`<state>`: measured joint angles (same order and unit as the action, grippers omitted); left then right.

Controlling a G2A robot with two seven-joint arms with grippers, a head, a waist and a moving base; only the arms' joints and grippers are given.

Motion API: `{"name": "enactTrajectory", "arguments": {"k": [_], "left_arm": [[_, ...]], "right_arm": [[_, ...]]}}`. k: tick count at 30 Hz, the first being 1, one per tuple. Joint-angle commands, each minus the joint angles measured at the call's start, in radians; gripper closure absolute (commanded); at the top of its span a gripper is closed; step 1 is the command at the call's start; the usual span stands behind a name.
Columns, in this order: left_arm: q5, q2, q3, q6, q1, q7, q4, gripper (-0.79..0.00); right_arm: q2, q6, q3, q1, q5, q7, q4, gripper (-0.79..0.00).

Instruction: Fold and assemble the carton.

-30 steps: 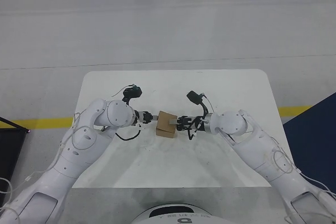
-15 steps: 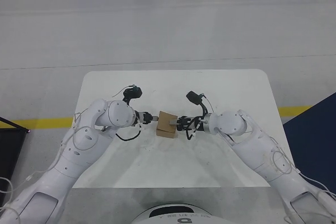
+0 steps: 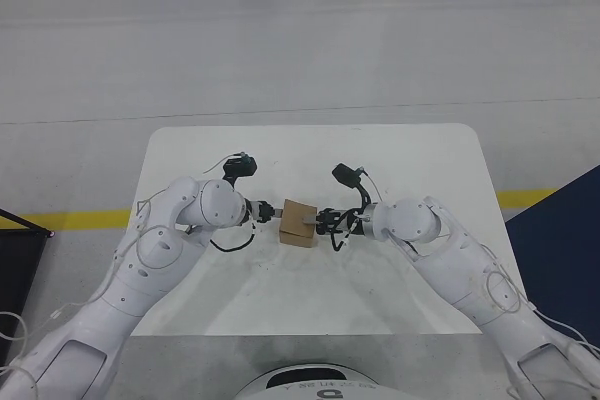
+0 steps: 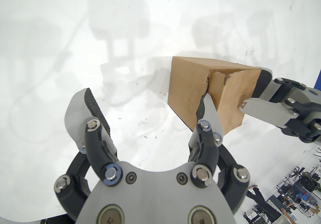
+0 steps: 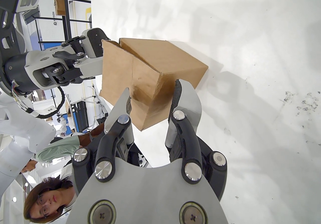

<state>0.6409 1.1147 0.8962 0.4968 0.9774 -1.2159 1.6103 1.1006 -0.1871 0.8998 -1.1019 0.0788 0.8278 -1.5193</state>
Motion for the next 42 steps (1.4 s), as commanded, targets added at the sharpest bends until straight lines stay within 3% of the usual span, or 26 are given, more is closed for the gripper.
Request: {"name": "enactTrajectory", "arguments": {"k": [1, 7, 22, 42], "left_arm": [[0.002, 0.0, 0.002, 0.001, -0.001, -0.002, -0.001, -0.785], [0.007, -0.001, 0.015, 0.003, 0.0, -0.005, 0.003, -0.785], [-0.05, -0.002, 0.067, -0.015, 0.02, 0.037, 0.036, -0.785], [0.033, 0.012, -0.009, -0.019, 0.008, 0.031, -0.002, -0.785]], "right_arm": [[0.0, -0.003, 0.001, 0.0, 0.002, 0.001, -0.001, -0.351], [0.002, -0.013, 0.002, 0.0, 0.01, 0.002, 0.0, -0.302], [0.004, -0.016, 0.011, -0.005, 0.021, 0.008, -0.004, -0.296], [0.005, -0.019, 0.026, -0.017, 0.034, 0.013, -0.017, -0.296]]}}
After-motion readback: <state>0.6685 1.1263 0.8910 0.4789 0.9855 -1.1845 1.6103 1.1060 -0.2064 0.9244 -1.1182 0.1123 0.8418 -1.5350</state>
